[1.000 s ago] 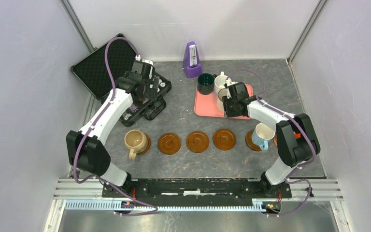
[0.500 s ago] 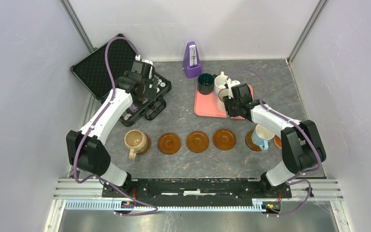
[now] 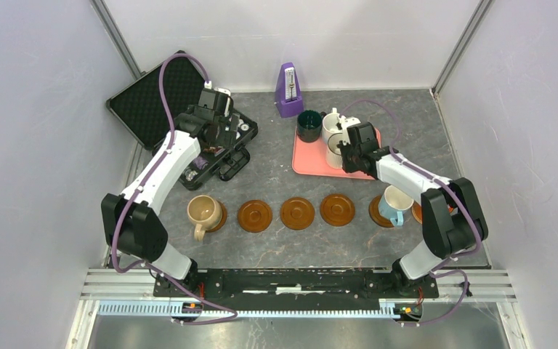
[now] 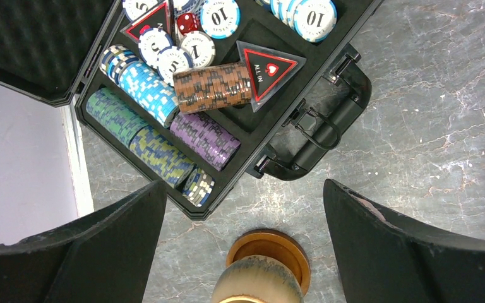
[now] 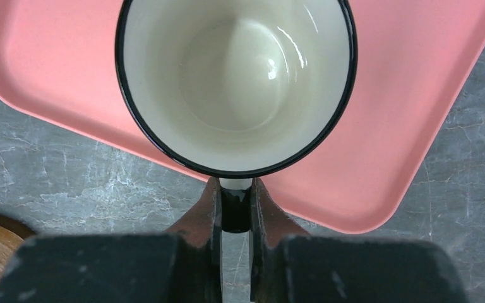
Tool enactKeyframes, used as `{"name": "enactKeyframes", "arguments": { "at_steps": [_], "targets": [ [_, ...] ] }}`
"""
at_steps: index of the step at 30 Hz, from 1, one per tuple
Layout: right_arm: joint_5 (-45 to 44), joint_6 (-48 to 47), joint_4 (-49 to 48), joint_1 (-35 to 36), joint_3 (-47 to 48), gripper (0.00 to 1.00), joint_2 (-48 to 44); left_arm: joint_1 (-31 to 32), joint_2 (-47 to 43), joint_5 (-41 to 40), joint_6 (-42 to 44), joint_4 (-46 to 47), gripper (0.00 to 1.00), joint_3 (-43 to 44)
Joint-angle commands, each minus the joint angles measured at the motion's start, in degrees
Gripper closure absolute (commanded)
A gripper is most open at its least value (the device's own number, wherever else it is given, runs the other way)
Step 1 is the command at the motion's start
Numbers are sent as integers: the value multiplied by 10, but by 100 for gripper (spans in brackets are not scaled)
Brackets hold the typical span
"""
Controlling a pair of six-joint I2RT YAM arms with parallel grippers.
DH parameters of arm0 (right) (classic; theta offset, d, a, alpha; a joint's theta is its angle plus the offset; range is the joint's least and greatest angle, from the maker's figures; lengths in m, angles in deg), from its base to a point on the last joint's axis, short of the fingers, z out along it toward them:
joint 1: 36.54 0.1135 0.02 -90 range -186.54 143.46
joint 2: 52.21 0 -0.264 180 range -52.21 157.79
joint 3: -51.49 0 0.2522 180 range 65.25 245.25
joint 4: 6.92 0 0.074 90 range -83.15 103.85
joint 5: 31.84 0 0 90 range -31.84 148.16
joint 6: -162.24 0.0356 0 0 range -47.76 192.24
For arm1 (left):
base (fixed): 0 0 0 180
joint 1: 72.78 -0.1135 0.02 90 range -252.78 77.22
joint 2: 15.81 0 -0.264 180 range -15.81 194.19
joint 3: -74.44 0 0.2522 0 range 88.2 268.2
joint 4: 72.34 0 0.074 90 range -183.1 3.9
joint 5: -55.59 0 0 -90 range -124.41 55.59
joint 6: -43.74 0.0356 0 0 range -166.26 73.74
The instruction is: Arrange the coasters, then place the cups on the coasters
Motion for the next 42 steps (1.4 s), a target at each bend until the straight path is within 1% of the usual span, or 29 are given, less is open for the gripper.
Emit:
{"name": "enactKeyframes", "arguments": {
  "at_steps": [1, 3, 6, 7, 9, 12, 17, 23, 29, 37, 42],
  "targets": [
    [11, -7, 11, 1, 10, 100, -27, -2, -1, 0, -2, 0, 0, 18],
    [36, -12, 4, 1, -9, 100, -69, -3, -1, 3, -2, -2, 0, 17],
    [86, -23, -44, 2, -75, 100, -166, -3, -7, 13, -9, -7, 0, 10],
    [97, -32, -46, 4, -88, 100, -190, -3, -10, 16, -10, -8, 0, 6],
    [104, -39, -29, 12, -95, 100, -224, -3, -17, 17, -11, -8, 0, 0],
    [114, -61, 25, 14, -105, 100, -262, -2, -25, 21, -11, -9, 0, -8],
    [175, -108, 68, 15, -151, 100, -326, -3, -31, 26, -18, -8, 0, -18],
    [185, -125, 120, 17, -170, 100, -354, -2, -35, 32, -19, -8, 0, -23],
    [189, -122, 120, 30, -196, 100, -384, -3, -33, 38, -21, -8, 0, -23],
    [176, -121, 118, 37, -198, 100, -376, -3, -28, 39, -21, -9, 0, -14],
    [193, -140, 149, 37, -182, 100, -370, -2, -24, 34, -17, -11, 0, -8]
  ]
}}
